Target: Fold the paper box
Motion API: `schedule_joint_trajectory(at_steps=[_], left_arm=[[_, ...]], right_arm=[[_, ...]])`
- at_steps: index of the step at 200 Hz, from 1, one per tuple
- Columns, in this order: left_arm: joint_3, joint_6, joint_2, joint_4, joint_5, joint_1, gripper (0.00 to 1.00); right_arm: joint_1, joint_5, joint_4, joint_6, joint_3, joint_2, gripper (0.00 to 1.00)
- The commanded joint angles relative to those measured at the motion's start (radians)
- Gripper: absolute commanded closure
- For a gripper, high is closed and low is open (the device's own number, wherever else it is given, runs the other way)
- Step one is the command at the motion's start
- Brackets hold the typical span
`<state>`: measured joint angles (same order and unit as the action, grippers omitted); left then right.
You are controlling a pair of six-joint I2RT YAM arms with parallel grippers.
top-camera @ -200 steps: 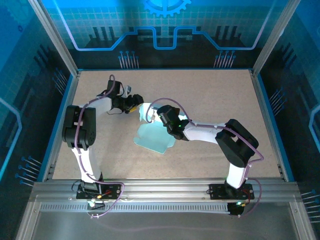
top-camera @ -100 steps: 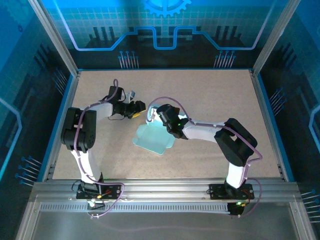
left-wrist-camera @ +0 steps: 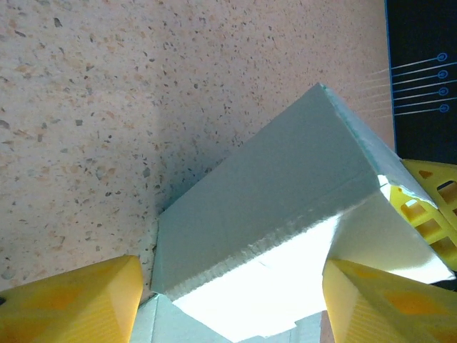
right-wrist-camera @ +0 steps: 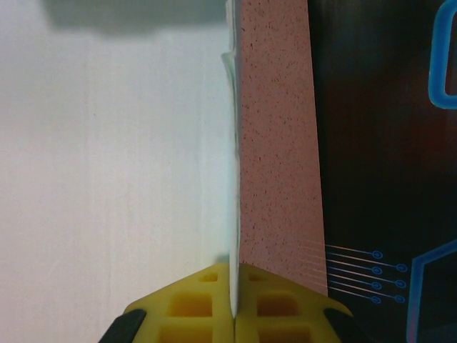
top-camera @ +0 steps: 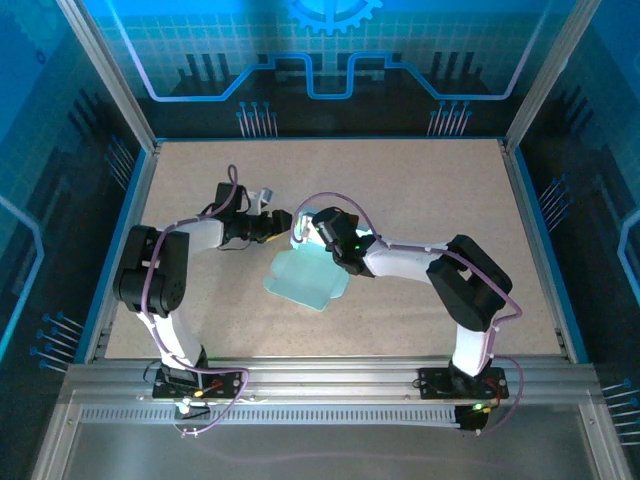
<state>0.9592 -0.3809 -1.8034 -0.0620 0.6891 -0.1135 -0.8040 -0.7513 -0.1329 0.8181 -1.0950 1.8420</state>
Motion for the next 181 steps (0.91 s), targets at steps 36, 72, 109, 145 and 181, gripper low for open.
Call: schedule_joint_trajectory(at_steps=[36, 72, 109, 145, 181], left_arm=[[0.022, 0.092, 0.004, 0.061, 0.000, -0.013, 0.33], [0.004, 0.116, 0.022, 0.076, -0.021, -0.016, 0.30], [-0.001, 0.122, 0.027, 0.075, -0.032, -0.017, 0.30], [0.028, 0.135, 0.004, 0.098, -0.054, -0.017, 0.31], [0.052, 0.172, -0.003, 0.140, -0.072, -0.016, 0.32]], right_arm=[[-0.015, -0.014, -0.100, 0.056, 0.013, 0.028, 1.00], [-0.019, -0.049, -0.188, 0.093, 0.029, 0.038, 1.00], [-0.027, -0.071, -0.298, 0.144, 0.063, 0.055, 1.00], [-0.036, -0.077, -0.387, 0.184, 0.093, 0.071, 1.00], [-0.043, -0.079, -0.454, 0.218, 0.119, 0.071, 1.00]])
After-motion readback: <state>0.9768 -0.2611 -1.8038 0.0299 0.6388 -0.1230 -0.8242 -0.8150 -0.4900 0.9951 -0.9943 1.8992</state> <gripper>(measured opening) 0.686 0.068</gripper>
